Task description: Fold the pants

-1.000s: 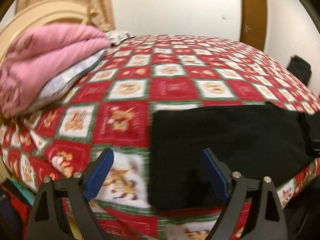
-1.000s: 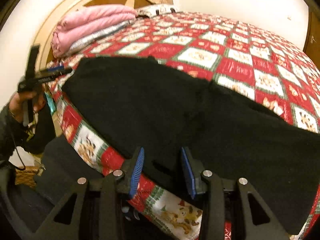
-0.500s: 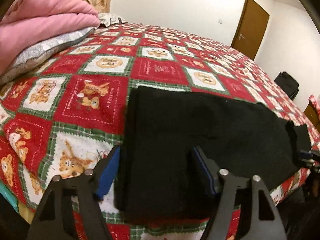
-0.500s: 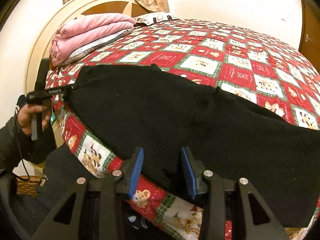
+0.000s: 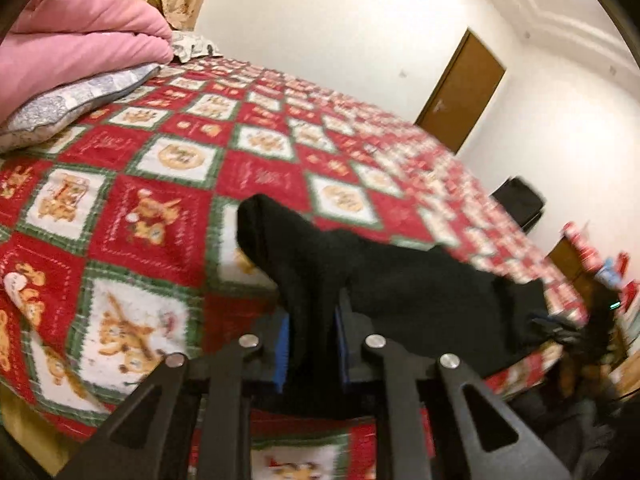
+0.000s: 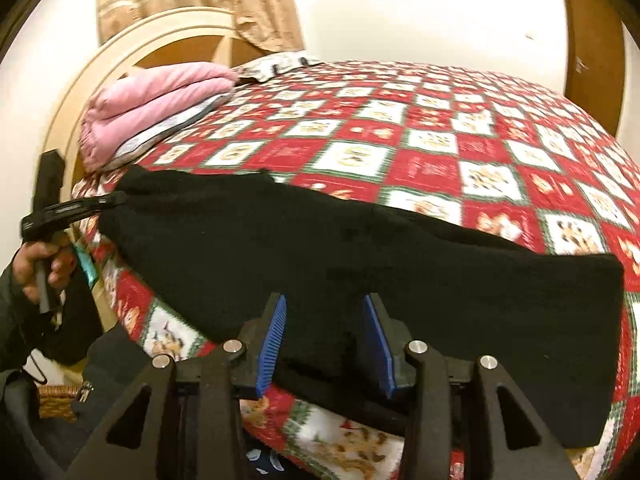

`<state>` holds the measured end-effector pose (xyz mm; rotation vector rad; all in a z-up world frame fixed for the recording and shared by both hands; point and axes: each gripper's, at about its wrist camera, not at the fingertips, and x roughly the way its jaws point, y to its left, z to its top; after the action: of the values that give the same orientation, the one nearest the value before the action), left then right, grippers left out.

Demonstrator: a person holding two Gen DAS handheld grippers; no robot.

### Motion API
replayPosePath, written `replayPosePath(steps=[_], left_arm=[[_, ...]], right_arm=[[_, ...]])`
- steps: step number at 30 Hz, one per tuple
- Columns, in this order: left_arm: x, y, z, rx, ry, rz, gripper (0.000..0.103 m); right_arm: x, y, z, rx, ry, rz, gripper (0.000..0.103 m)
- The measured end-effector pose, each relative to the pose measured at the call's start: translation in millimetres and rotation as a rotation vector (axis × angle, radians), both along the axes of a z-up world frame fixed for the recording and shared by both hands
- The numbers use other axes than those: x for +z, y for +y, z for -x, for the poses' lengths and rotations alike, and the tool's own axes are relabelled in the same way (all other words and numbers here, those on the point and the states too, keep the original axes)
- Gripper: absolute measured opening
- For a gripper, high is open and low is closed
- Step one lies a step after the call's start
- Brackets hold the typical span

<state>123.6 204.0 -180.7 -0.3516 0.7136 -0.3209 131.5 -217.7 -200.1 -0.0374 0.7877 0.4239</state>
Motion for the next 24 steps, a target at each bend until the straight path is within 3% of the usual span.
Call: replayPosePath(steps=[3,5,12,16,24], left_arm=[[21,-9,5,-0.052,-0.045,0.099,0.019],[35,-19,8,-0.078,-0.071,0.121,0.019],[86,-99,9,-0.281,-0.148,0.093,0.019],[109,-166,6,-0.438,-0.178,0.058,0.019],[116,-271,-21,-0.608,-0.132,-0.031,0.019]], right_arm=[[4,-16,-2,-0.044,-0.010,-0.016,0.043],[8,-27,-1,-0.069,-0.018,-0.024,0.043],[23,-80,4,-0.176,-0.032,-0.054,0.046],[25,-104,8,-0.224,-0.030,-0.073,0.048],[33,-136,24,-0.280,-0.050,-0.058,0.048]])
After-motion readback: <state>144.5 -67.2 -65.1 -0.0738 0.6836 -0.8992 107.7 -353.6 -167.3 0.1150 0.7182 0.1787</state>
